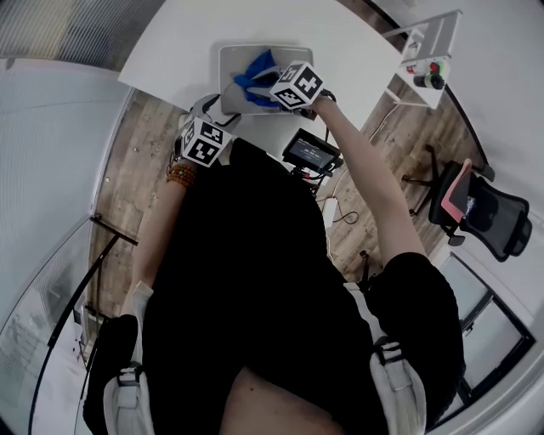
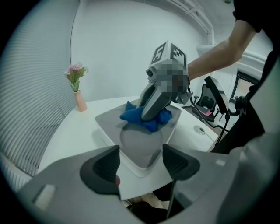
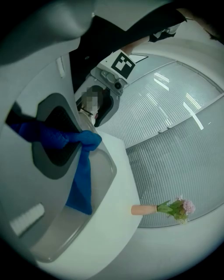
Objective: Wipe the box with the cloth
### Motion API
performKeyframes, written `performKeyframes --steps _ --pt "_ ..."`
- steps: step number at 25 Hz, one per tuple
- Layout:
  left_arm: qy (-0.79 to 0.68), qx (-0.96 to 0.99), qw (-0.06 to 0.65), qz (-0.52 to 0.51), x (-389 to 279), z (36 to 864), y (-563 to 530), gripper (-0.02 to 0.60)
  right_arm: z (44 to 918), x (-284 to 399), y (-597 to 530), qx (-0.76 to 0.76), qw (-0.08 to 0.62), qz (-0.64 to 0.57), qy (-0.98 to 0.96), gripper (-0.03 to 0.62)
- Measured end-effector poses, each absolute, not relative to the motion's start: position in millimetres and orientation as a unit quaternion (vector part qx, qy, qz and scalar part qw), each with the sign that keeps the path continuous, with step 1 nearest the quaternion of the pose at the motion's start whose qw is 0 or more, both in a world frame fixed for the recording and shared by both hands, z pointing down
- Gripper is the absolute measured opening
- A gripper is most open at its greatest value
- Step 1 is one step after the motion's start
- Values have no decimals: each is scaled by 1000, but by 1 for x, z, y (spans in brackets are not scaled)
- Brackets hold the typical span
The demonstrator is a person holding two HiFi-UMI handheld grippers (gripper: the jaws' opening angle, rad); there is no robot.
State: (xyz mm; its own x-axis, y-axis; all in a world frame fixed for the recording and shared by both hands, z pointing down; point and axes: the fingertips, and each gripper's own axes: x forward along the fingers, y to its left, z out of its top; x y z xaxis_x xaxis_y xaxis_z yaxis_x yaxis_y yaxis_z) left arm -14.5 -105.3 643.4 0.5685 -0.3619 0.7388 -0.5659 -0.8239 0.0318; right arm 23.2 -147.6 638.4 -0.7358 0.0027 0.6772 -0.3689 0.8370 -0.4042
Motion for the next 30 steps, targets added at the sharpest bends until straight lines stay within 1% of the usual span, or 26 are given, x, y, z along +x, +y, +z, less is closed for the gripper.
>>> performKeyframes --steps 6,11,16,20,22,25,28,30 --pt "-270 876 133 378 -15 643 -106 314 642 19 -117 43 380 257 -887 71" --pt "-272 876 132 376 -15 641 -106 314 642 17 -99 3 391 276 -878 71" --pt "-273 876 133 375 -15 643 -106 314 641 15 -84 -41 385 311 -868 71" --pt "-268 876 132 380 -15 643 -107 314 634 17 -73 -98 365 355 -855 72" --pt "-262 876 130 383 -17 642 -106 314 620 16 -69 -133 322 383 -856 74" --pt "-267 881 132 368 -21 633 -108 313 589 21 -89 -119 208 427 -872 74" --pt "-279 880 131 361 -31 628 -114 313 558 43 -138 -35 80 443 -892 73" --pt "-284 878 131 362 -36 629 -116 313 542 68 -176 49 14 430 -902 72"
